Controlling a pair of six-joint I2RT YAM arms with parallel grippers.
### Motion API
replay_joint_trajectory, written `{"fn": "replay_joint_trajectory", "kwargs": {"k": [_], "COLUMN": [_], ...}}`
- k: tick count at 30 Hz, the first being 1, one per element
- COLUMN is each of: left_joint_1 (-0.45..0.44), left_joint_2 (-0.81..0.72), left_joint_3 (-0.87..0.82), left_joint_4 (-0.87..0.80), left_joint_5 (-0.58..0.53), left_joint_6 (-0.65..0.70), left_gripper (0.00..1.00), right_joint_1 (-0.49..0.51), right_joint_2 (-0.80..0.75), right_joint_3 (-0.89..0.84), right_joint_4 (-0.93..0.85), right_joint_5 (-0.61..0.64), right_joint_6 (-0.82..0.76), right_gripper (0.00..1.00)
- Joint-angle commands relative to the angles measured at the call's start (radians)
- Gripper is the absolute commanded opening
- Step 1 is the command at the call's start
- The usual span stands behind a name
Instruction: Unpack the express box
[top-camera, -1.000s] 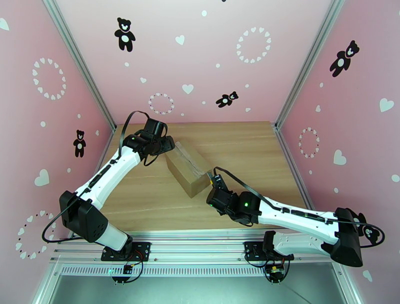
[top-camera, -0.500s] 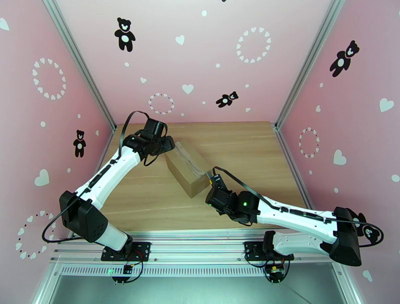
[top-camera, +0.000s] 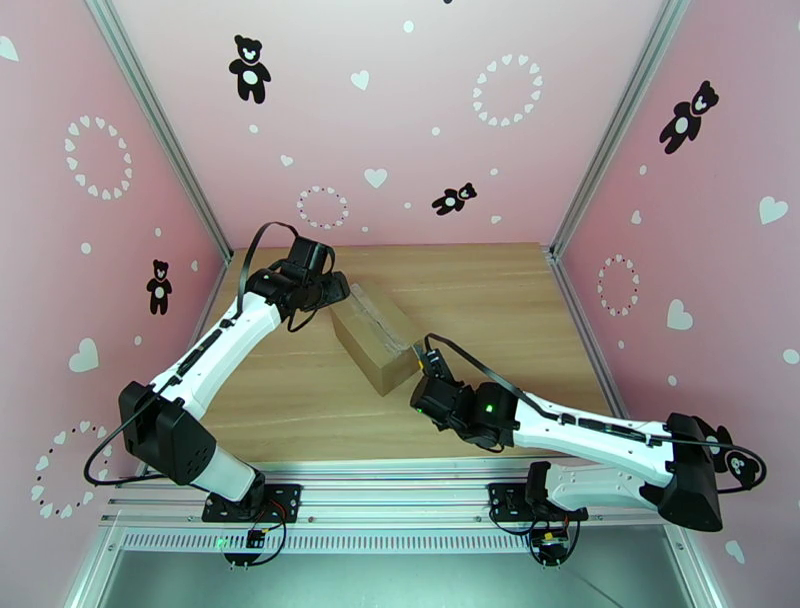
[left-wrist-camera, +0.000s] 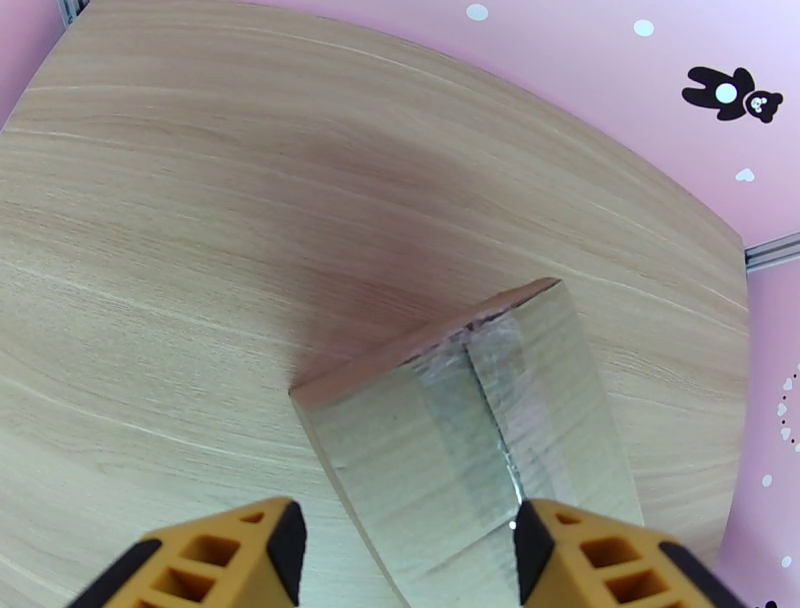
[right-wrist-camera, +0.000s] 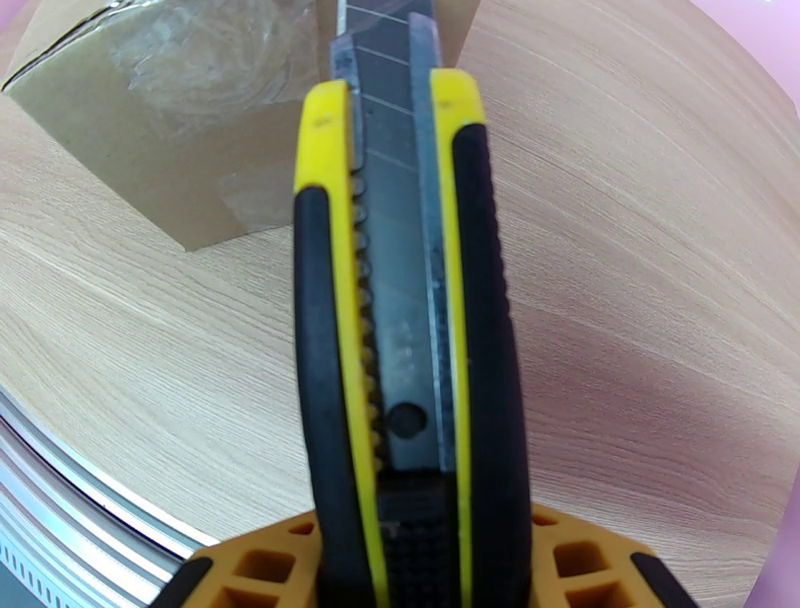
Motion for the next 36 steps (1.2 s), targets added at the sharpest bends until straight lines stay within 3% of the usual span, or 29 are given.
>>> {"fn": "replay_joint_trajectory", "kwargs": {"k": [1,27,36], "left_joint_1": [0.002,-0.006,-0.012], "left_joint_2": [0.004,-0.01,-0.145], "left_joint_3": [0.005,-0.03,-0.149], "left_joint_4": [0.011,0.021,-0.023], "left_joint_5": [0.016,0.036,0.036], "left_joint_6": [-0.005,-0.02,-0.051], "left_gripper": [0.62,0.61,0.59], "right_joint_1": [0.013,0.022,0.022], "right_joint_2": [0.014,0.024,0.044], "right_joint_3": [0.038,0.052,0.058], "right_joint_4": [-0.003,0.0,-0.006], "right_joint_5": [0.013,0.011,0.012], "right_joint_6": [-0.005,-0.01,-0.006], "right_gripper": [0.0,0.0,0.0]}}
